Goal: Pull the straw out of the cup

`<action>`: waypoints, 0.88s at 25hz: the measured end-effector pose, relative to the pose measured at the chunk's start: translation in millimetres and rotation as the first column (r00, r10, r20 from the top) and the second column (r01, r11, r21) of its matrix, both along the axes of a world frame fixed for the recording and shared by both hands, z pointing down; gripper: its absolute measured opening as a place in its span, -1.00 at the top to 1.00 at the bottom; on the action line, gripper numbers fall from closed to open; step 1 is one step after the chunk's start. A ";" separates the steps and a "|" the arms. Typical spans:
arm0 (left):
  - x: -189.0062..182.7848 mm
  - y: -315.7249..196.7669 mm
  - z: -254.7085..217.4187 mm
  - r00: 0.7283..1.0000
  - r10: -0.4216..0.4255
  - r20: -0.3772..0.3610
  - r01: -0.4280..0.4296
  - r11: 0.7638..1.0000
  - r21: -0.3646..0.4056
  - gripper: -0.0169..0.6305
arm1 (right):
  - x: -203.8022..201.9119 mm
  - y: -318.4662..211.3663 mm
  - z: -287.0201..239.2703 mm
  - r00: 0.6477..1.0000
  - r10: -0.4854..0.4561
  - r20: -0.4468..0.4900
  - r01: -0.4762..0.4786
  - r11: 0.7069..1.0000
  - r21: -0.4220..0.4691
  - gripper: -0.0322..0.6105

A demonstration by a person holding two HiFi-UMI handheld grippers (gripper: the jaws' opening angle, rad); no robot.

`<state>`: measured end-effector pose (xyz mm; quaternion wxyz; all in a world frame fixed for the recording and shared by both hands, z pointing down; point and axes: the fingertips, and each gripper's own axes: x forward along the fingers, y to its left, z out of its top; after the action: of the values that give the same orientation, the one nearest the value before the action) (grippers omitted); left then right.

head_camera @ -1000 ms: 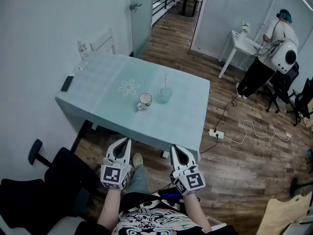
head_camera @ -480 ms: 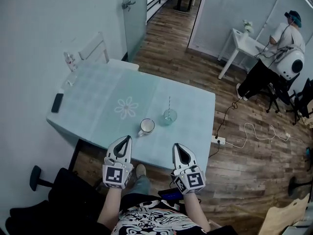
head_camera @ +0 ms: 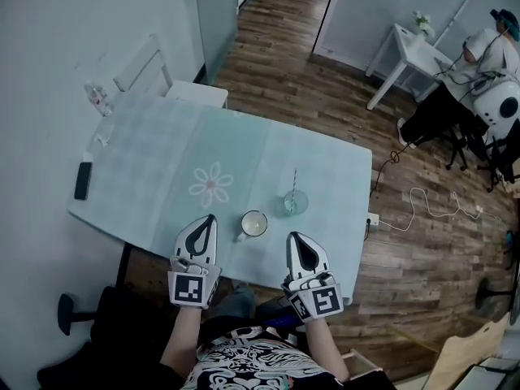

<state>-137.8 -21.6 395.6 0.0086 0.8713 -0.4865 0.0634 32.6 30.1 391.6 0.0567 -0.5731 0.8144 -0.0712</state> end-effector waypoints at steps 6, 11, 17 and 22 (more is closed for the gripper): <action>13.6 -6.9 21.9 1.000 0.016 0.011 -0.016 0.999 -0.052 0.88 | 6.6 -12.1 19.2 1.000 -0.008 0.009 0.009 0.998 -0.067 0.94; 24.0 -11.0 40.3 1.000 0.016 -0.003 -0.016 0.997 -0.082 0.88 | 7.5 -20.4 34.0 0.999 -0.034 -0.008 0.033 0.994 -0.103 0.94; 52.5 -3.2 42.5 0.979 0.152 -0.135 -0.169 0.978 -0.121 0.88 | 12.6 -23.2 33.7 0.998 -0.058 -0.020 0.057 0.995 -0.080 0.94; 58.4 -2.6 70.9 0.989 0.148 -0.029 -0.151 0.970 -0.191 0.88 | 16.8 -23.7 52.7 0.998 -0.060 -0.025 0.056 0.990 -0.129 0.94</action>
<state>-79.5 -24.2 466.5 0.0915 0.9010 -0.4111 0.1043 49.4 6.3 444.3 0.0059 -0.5525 0.8253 -0.1166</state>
